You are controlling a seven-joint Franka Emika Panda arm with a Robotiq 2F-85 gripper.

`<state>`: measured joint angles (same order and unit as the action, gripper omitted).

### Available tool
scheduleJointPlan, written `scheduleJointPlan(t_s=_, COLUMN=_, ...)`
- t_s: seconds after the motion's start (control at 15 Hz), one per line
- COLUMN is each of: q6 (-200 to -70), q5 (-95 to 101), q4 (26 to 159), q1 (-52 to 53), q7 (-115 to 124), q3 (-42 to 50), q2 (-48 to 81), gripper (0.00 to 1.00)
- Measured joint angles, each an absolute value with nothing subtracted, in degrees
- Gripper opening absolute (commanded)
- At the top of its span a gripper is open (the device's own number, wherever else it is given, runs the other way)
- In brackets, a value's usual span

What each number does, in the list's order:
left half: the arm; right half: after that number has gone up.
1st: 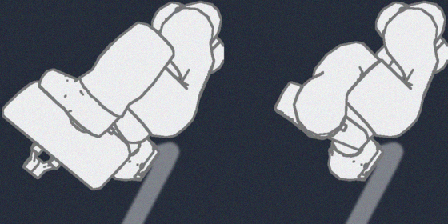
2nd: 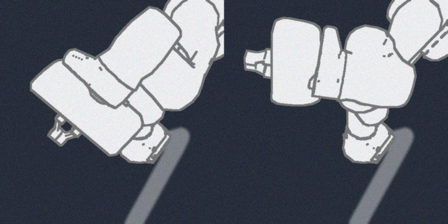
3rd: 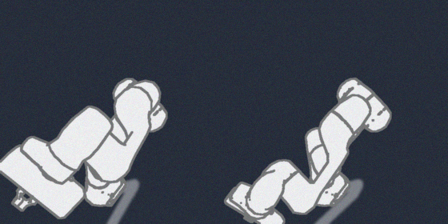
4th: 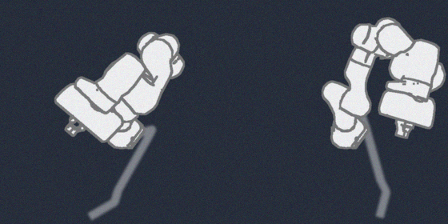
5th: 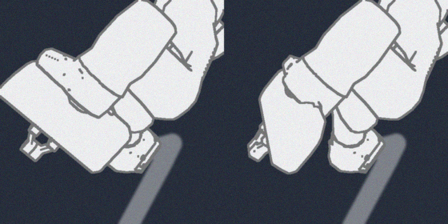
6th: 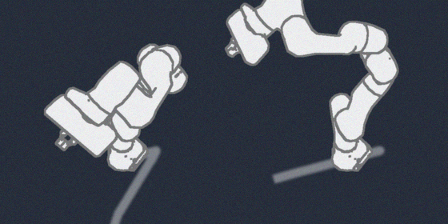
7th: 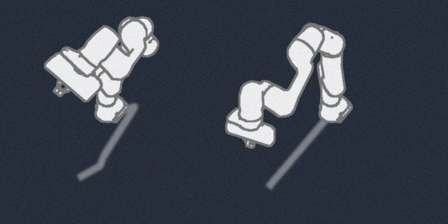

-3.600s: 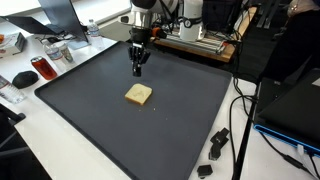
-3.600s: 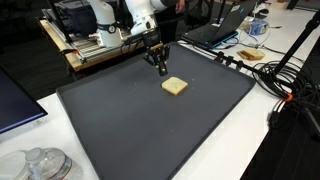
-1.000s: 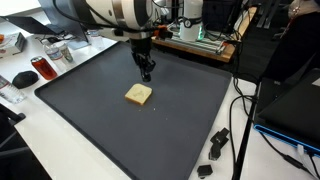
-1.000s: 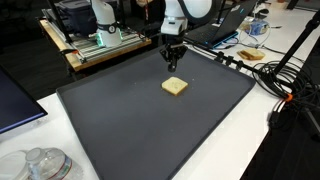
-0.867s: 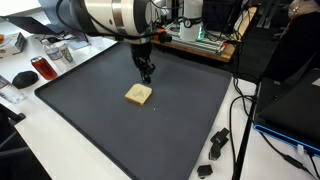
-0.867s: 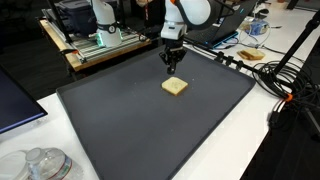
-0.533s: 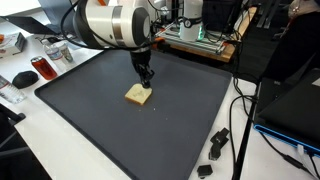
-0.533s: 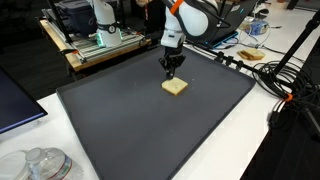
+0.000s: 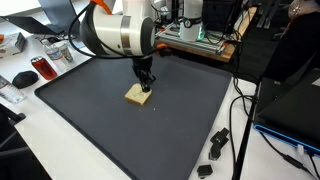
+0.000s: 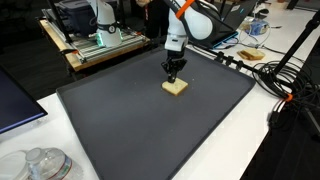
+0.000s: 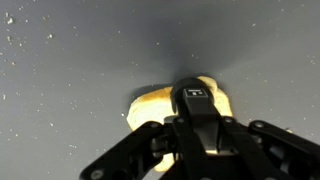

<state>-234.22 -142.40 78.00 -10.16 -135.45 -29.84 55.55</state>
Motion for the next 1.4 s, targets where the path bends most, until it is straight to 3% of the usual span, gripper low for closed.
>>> scheduleJointPlan(t_s=0.93, q6=-231.96, q5=-143.46, q4=79.27, q1=-11.88, q7=-138.31, q3=-30.47, q2=55.07, gripper=0.05)
scheduleJointPlan(t_s=1.0, q6=-231.55, q5=-143.82, q4=79.56, q1=-12.62, q7=-138.64, q3=-30.90, q2=54.99, gripper=0.22)
scheduleJointPlan(t_s=1.4, q6=-230.70, q5=-143.80, q4=80.48, q1=-14.94, q7=-139.16, q3=-32.82, q2=54.97, gripper=0.22)
